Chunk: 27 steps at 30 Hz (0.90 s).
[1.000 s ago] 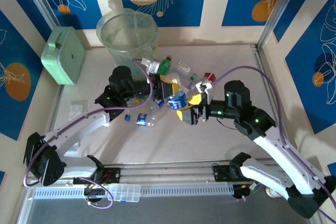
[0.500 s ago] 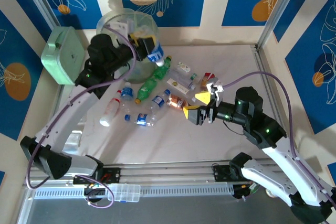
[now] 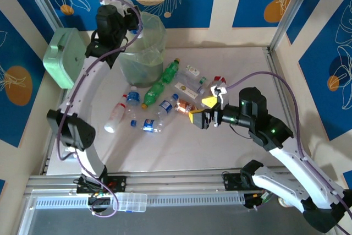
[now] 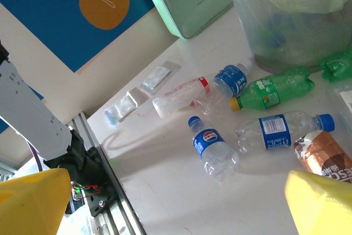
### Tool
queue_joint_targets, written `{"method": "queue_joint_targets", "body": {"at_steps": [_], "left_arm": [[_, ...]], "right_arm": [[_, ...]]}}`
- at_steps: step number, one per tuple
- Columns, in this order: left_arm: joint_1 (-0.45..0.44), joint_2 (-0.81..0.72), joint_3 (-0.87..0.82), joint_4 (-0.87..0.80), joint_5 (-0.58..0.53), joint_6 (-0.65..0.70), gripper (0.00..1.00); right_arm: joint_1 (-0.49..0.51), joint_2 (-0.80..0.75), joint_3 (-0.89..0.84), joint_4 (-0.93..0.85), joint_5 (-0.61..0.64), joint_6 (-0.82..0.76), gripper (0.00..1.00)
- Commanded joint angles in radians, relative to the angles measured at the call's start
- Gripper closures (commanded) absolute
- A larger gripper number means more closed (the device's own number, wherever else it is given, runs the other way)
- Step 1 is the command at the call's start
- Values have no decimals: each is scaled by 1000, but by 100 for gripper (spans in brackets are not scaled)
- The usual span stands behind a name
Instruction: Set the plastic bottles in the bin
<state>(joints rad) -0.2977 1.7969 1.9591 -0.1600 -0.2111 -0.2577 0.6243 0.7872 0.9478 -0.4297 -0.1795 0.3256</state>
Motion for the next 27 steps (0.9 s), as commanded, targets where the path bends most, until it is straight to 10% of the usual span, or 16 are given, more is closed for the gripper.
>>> {"method": "queue_joint_targets", "body": {"at_steps": [1,14,27], "left_arm": [[27,87,83,-69,-48,41,100],[35,400,363,-355,-123,129,94],[38,441,378,-383,-96,110,28]], "right_arm": [[-5,11,10,7,0,-6,0],[-6,65,-18,4,21,-33,0],[-23,60,-11,-6,40,-56,0]]}}
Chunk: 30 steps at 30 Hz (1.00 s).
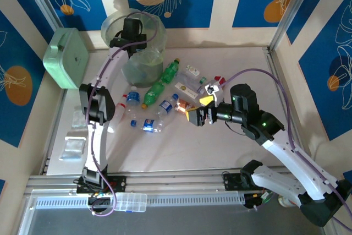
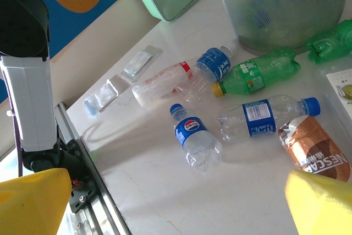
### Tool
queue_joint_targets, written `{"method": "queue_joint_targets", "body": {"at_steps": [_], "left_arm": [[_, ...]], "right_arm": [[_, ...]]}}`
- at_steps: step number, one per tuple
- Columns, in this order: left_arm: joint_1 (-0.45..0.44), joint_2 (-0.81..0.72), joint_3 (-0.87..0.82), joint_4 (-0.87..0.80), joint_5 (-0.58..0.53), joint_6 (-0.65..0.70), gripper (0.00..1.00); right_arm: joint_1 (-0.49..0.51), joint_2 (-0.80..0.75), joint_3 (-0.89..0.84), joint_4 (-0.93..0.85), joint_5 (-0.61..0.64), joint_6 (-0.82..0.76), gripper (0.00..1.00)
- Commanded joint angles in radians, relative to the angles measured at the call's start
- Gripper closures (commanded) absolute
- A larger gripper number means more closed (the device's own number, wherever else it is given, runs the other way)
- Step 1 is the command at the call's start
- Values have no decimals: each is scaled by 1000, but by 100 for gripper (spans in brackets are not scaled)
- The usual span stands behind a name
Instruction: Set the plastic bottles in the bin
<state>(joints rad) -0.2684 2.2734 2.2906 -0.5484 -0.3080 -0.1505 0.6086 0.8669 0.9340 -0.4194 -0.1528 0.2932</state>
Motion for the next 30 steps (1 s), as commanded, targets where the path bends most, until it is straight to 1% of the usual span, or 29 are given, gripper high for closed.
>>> {"method": "queue_joint_targets", "body": {"at_steps": [1,5,9,10,11,14,16,22,24,27,30], "left_arm": [[9,-45,49,8,7,5,27],[9,-110,50,17,37,2,21],[9,-205,14,35,86,-15,19],[9,-232,-3,42,104,-23,15],[8,-261,-21,44,118,-25,13],[6,-348,-68,25,127,-17,14],[5,-432,-154,57,112,-33,14],[4,-760,-559,218,96,-127,14],[5,-860,-690,255,47,-162,14],[5,-988,-854,260,-30,-209,15],[6,-1073,-1017,248,-81,-268,12]], "right_arm": [[-9,-24,6,-19,13,-26,0],[-12,-37,25,-37,16,-36,0],[-13,-56,49,-54,16,-39,0],[-13,-63,54,-57,16,-39,0],[-13,-70,55,-61,16,-39,0],[-13,-96,51,-75,21,-35,0],[-13,-115,42,-82,28,-28,0],[-10,-178,-5,-70,32,10,1],[-10,-198,-29,-56,37,28,1],[-8,-218,-56,-45,39,51,2],[7,-226,-70,-52,48,60,3]]}}
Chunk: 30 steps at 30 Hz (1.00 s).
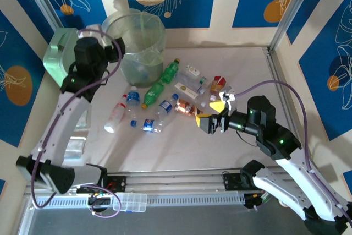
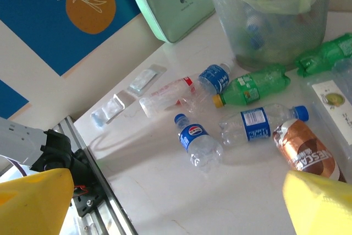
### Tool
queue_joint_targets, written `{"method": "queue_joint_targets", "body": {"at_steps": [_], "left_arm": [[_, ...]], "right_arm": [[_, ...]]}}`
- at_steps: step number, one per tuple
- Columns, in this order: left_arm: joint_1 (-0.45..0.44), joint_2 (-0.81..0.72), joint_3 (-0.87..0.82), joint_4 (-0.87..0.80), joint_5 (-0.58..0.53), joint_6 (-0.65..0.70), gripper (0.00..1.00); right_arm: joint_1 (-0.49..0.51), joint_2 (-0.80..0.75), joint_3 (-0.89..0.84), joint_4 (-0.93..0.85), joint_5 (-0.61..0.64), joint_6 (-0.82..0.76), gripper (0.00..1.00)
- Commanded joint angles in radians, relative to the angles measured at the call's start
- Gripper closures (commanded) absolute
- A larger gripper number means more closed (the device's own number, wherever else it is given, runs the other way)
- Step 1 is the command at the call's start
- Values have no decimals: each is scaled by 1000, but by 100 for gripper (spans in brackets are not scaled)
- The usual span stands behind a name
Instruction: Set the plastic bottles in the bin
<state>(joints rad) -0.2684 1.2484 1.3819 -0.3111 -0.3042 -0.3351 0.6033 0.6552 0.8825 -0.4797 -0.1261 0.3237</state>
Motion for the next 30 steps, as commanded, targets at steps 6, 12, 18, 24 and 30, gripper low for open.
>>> {"method": "queue_joint_targets", "body": {"at_steps": [6,12,18,24,30], "left_arm": [[36,-54,-316,-74,-128,-130,8],[113,72,-410,-86,-24,-157,10],[152,218,-413,-124,97,-160,8],[159,258,-459,-92,183,-207,5],[192,296,-493,-87,198,-238,5]], "right_arm": [[53,-42,-47,7,57,44,3],[67,-83,-87,23,70,67,3],[67,-86,-114,7,68,84,3],[66,-96,-141,13,60,78,3],[62,-104,-147,15,57,81,3]]}}
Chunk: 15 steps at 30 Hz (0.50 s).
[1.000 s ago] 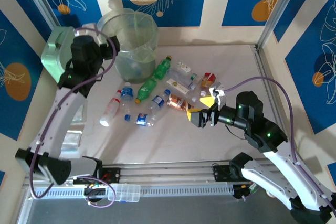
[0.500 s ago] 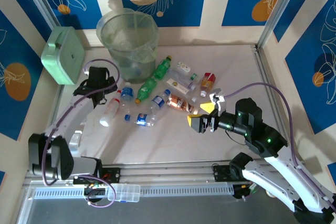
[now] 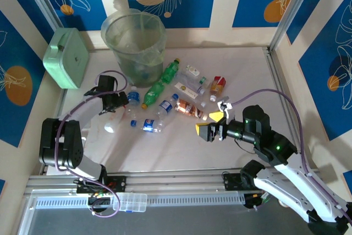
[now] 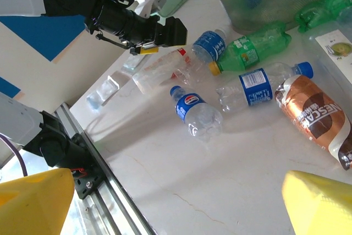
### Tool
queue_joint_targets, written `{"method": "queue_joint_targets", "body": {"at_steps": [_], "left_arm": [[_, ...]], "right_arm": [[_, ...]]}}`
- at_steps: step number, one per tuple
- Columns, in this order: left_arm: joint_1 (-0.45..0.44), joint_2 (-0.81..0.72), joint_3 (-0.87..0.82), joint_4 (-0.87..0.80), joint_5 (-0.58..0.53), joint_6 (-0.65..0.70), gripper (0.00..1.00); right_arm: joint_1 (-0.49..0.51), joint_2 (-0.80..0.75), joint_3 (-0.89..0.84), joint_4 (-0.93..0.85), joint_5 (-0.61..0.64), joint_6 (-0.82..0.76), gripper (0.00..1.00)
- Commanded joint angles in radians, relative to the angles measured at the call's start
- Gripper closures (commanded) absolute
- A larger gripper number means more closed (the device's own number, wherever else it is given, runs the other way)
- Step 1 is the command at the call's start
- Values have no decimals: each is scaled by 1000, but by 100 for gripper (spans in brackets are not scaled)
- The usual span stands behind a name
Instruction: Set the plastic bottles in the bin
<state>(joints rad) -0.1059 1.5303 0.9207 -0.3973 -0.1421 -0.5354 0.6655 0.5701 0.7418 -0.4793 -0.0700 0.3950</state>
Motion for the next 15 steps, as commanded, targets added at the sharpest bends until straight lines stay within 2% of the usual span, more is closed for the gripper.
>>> {"method": "queue_joint_targets", "body": {"at_steps": [1,6,10,15], "left_arm": [[39,17,-47,17,56,-51,5],[54,73,-73,55,145,-88,6],[54,110,-73,55,174,-131,5],[54,96,-75,50,143,-134,11]], "right_arm": [[0,-23,-8,15,1,10,3],[-1,-32,-19,16,-1,13,3],[-3,-31,-26,22,-7,16,3],[-6,-31,-24,23,-5,19,3]]}}
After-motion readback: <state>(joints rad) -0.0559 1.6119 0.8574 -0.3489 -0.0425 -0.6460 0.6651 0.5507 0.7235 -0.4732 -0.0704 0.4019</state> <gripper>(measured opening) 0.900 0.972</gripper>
